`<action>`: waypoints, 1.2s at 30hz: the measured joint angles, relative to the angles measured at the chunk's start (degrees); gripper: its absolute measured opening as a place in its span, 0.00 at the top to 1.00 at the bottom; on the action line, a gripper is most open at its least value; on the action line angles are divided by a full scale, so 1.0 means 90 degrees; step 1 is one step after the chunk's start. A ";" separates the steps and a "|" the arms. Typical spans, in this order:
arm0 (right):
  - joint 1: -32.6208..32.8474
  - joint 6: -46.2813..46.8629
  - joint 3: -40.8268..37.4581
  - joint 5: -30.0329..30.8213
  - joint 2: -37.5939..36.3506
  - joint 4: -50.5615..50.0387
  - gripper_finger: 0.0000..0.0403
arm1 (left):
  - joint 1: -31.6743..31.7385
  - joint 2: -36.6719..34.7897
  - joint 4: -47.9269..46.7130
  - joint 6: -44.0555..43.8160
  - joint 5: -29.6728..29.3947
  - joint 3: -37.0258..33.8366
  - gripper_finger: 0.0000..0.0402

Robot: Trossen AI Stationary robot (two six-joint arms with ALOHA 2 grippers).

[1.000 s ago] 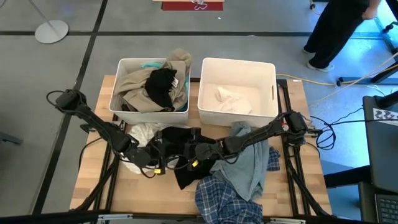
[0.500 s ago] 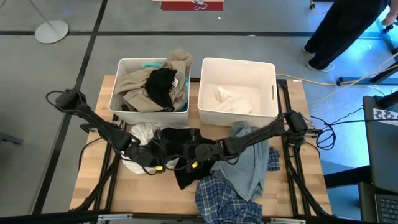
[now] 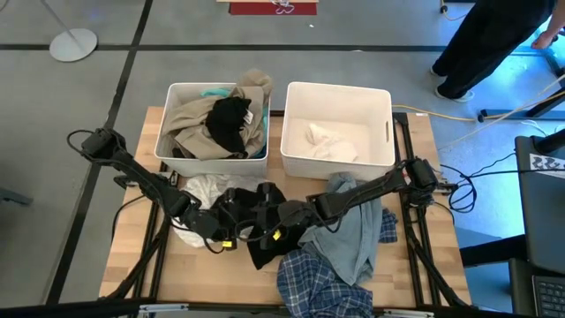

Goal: Sort clothes
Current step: Put the black shorts into the left white bin

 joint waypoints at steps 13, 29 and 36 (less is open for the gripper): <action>0.0097 -0.0291 -0.0017 0.0577 -0.0235 -0.0166 0.91 | 0.0010 -0.0058 0.0021 0.0289 -0.0042 0.0050 0.93; 0.1317 -0.0419 -0.0012 0.2816 -0.1651 -0.2381 0.57 | -0.0005 -0.0515 -0.0641 0.0923 -0.0133 0.0724 0.93; 0.2583 0.0790 -0.0012 0.4779 -0.2374 -0.5189 0.51 | 0.0007 -0.0880 -0.1626 0.1337 -0.1066 0.1762 0.92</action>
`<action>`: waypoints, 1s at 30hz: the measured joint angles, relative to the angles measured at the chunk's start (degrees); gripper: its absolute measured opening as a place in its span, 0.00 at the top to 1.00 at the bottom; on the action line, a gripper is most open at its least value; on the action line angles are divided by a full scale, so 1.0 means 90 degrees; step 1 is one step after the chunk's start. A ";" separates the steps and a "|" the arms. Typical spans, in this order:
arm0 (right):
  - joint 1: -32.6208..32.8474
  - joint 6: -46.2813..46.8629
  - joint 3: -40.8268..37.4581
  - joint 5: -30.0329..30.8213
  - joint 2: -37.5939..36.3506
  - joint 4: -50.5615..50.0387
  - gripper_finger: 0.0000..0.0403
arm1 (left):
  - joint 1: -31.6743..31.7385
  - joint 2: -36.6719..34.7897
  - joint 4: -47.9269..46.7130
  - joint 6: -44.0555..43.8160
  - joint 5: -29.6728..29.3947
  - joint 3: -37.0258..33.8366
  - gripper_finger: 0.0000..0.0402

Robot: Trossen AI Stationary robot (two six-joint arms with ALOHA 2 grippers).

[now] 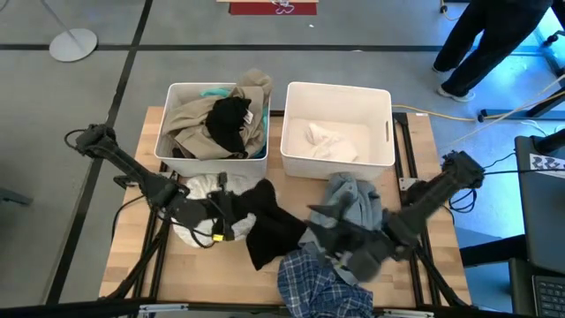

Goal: Sort clothes
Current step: Put the black shorts into the left white bin

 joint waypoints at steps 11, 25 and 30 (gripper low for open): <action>0.0722 0.4670 -0.0739 0.0399 -0.0118 -0.3204 0.50 | 0.0421 -0.0471 0.0805 0.2958 -0.1390 0.1981 0.91; 0.0411 0.5326 -0.2211 0.0398 -0.0113 -0.2295 0.50 | 0.1747 -0.0565 0.4917 0.8121 -0.0746 0.3784 0.91; 0.0409 0.5340 -0.2237 0.0396 -0.0113 -0.2241 0.50 | 0.1900 -0.0565 0.5836 1.0130 -0.0307 0.3910 0.93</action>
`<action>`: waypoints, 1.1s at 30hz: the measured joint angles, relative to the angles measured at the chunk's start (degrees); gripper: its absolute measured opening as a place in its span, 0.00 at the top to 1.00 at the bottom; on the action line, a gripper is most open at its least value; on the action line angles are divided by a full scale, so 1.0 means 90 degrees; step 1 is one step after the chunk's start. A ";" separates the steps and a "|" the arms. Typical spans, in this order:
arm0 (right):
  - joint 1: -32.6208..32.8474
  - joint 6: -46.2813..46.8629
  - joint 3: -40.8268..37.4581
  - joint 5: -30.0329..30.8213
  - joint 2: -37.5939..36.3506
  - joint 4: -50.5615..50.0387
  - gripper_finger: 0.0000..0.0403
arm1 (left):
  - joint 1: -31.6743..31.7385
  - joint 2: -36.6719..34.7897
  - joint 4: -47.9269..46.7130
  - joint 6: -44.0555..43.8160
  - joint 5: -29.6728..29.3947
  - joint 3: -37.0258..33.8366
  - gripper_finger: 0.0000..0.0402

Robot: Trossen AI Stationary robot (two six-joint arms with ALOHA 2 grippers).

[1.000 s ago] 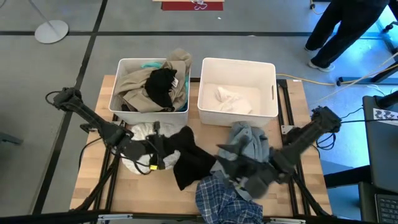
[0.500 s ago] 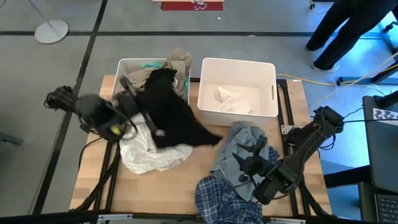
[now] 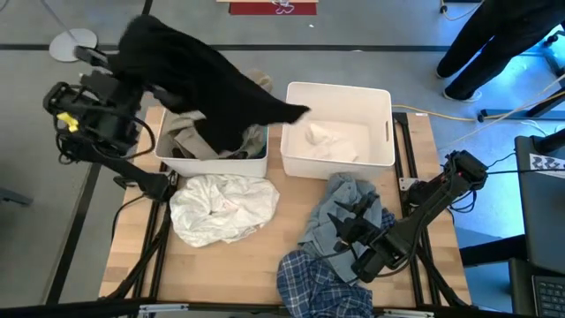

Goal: Sort clothes
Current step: Put the black shorts into the left white bin

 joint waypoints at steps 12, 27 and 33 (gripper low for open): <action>0.0000 -0.0022 0.0000 -0.0002 0.0000 -0.0028 0.50 | 0.1706 0.0085 -0.1664 -0.0558 -0.1543 -0.0270 0.93; 0.0000 -0.0038 -0.0658 -0.0005 0.0002 0.0902 0.50 | 0.4600 0.0412 -1.0598 -0.9844 0.1396 -0.0685 0.93; 0.0000 -0.0041 -0.1137 0.0005 0.0002 0.1512 0.50 | 0.5014 0.1097 -1.1219 -1.0551 0.2121 -0.1189 0.91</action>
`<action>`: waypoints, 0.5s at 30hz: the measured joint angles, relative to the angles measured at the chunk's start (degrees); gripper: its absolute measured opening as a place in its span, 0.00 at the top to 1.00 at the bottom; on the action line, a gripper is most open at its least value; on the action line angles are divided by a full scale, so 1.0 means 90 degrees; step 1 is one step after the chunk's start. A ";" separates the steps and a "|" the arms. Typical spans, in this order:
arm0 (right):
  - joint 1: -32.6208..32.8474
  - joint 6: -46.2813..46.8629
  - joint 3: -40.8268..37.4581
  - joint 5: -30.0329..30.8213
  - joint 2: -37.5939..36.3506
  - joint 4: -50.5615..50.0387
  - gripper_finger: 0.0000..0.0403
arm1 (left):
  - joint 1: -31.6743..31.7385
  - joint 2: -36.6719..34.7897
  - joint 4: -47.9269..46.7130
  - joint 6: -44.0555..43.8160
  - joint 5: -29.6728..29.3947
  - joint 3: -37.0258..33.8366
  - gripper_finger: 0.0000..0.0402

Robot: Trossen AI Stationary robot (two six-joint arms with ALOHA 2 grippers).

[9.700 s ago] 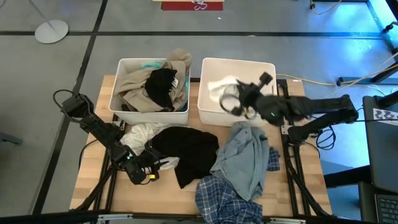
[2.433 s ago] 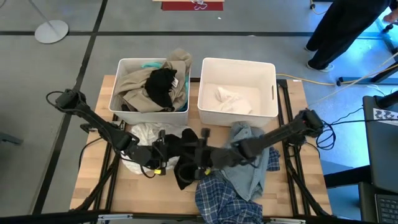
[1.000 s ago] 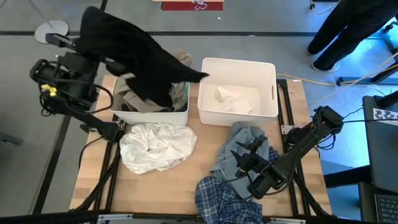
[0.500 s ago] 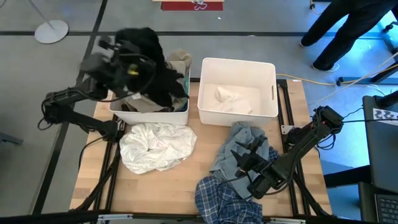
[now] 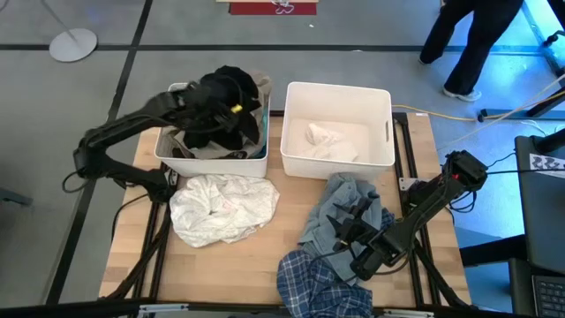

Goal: Sort clothes
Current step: Put the black shorts into the left white bin

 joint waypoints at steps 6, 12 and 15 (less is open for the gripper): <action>0.0000 -0.0002 -0.0416 0.0035 0.0000 0.0655 0.50 | 0.0342 0.0502 0.0747 -0.0098 0.0653 -0.1108 0.93; 0.0000 -0.0022 -0.0609 0.0041 0.0000 0.0919 0.50 | 0.0384 0.0572 0.1968 -0.0372 0.1189 -0.2324 0.92; 0.0000 -0.0029 -0.0612 0.0045 0.0000 0.0922 0.50 | 0.0383 0.0567 0.2719 -0.0537 0.1225 -0.2891 0.93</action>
